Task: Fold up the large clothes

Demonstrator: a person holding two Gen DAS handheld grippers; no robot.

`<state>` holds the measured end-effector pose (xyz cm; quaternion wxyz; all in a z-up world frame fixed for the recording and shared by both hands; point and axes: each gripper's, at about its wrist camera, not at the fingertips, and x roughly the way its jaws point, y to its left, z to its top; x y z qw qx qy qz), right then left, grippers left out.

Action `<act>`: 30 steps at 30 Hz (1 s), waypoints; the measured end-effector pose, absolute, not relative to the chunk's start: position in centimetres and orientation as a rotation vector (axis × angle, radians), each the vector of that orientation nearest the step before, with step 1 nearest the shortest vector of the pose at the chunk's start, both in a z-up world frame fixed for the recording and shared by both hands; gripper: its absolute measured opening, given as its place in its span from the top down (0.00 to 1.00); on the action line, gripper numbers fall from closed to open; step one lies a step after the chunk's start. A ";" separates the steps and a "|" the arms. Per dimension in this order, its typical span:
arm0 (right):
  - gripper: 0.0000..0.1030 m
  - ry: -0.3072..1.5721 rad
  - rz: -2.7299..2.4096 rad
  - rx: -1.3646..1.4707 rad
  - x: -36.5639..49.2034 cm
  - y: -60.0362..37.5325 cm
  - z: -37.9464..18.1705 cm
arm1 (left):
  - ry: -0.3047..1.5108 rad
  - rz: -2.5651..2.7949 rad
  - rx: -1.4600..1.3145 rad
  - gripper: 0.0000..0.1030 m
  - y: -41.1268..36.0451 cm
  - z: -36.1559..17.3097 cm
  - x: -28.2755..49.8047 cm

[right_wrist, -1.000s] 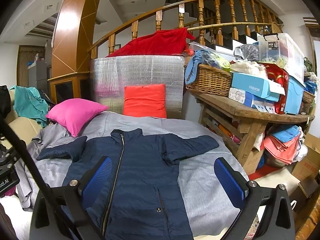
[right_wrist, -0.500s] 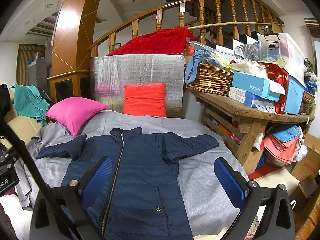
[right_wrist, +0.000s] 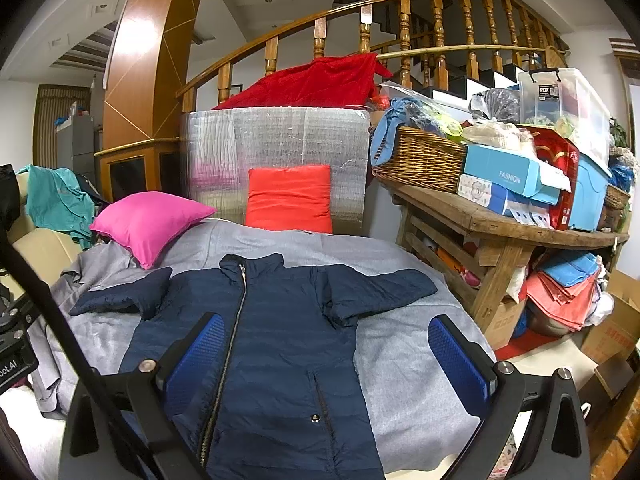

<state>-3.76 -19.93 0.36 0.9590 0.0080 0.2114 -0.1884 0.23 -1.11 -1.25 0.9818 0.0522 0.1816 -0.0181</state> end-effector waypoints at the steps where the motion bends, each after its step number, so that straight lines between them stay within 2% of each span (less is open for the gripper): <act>1: 0.00 0.429 -0.383 0.016 -3.8 -19.9 0.3 | 0.365 -0.037 0.106 0.00 -1.1 -1.3 0.3; 10: 0.00 0.447 -0.384 0.018 -3.2 -20.3 0.0 | 0.381 -0.037 0.112 0.00 -1.3 -1.8 0.7; 14: 0.00 0.470 -0.358 0.049 -2.6 -21.8 -0.4 | 0.441 -0.045 0.101 0.00 -1.3 -2.6 2.4; 18: 0.00 0.498 -0.295 0.189 -1.4 -26.5 -0.8 | 0.549 -0.041 0.053 0.00 -0.4 -3.5 5.2; 23: 0.00 0.530 -0.184 0.492 1.4 -35.7 -2.4 | 0.615 0.033 0.003 0.00 0.7 -4.3 9.8; 30: 0.00 0.546 -0.141 0.847 9.7 -46.3 -9.0 | 0.718 0.079 -0.080 0.00 -0.5 -8.5 19.7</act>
